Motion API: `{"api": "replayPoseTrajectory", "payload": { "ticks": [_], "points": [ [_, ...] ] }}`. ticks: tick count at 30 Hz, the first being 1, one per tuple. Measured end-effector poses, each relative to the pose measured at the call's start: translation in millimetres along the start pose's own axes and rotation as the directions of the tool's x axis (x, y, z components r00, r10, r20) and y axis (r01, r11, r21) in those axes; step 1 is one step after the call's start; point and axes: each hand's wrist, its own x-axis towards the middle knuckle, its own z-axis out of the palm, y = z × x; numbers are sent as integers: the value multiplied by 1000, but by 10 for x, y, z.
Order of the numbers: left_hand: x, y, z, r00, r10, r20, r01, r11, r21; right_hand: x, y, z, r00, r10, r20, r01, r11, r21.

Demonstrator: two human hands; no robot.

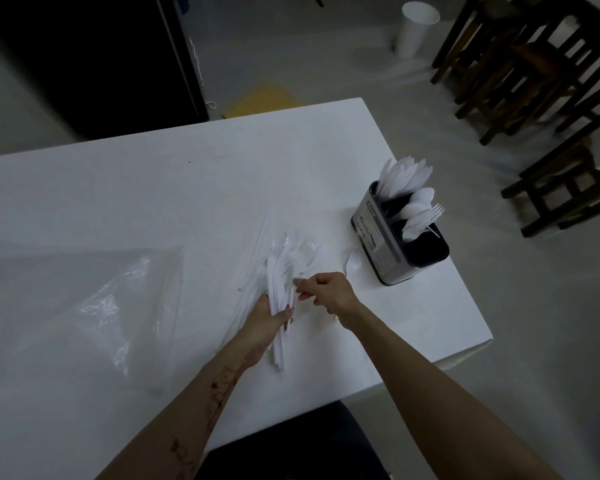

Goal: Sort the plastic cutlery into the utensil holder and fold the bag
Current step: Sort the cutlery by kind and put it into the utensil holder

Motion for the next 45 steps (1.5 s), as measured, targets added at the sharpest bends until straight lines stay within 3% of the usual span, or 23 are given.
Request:
{"api": "replayPoseTrajectory", "payload": {
  "ticks": [1, 3, 5, 10, 16, 21, 24, 27, 30, 33, 35, 37, 40, 45],
  "points": [
    [10, -22, -10, 999, 5, -36, -5, 1000, -15, 27, 43, 25, 996, -26, -90, 19, 997, -77],
    [-5, -36, -45, 996, 2, -89, -7, 999, -45, 62, 138, 51, 953, -107, -283, -16, 917, -399],
    [-13, -65, -100, 995, -4, -100, -5, 996, -88, 63, 230, 90, 939, -164, -301, -65, 776, -627],
    [-23, -91, -165, 997, 0, -79, -12, 988, -152, 71, 264, 155, 939, -165, -301, -108, 690, -715],
    [19, -80, -150, 998, -24, -57, 12, 981, -196, 109, 237, 167, 938, -58, -341, -171, 780, -602],
    [64, -22, -110, 998, -60, -29, 51, 969, -243, 99, 199, 77, 941, 55, -334, -126, 973, -195],
    [74, 22, -74, 999, -48, -25, 41, 973, -226, 75, 122, 68, 969, 39, -243, -36, 999, 19],
    [95, 38, -33, 1000, -7, 1, 7, 990, -140, 56, -17, 85, 987, 56, -149, -41, 994, 103],
    [94, 46, -5, 999, -1, 47, 7, 990, -142, 69, -108, 106, 993, 95, -74, -84, 987, 134],
    [73, 47, -3, 1000, -8, 7, 9, 990, -138, 95, -118, 122, 995, 92, -36, -87, 989, 119],
    [65, 26, -31, 999, -23, -38, 16, 985, -173, 155, -82, 132, 983, 100, -151, -83, 990, 115],
    [43, 2, -82, 997, -20, -68, 6, 979, -202, 248, -27, 133, 954, 87, -286, -92, 996, -5],
    [13, -29, -148, 998, -7, -67, -8, 976, -216, 301, -12, 157, 969, 59, -239, -107, 976, -192],
    [51, 12, -174, 992, -87, -90, 56, 951, -303, 366, -32, 120, 965, 100, -241, -151, 967, -205]
  ]
}}
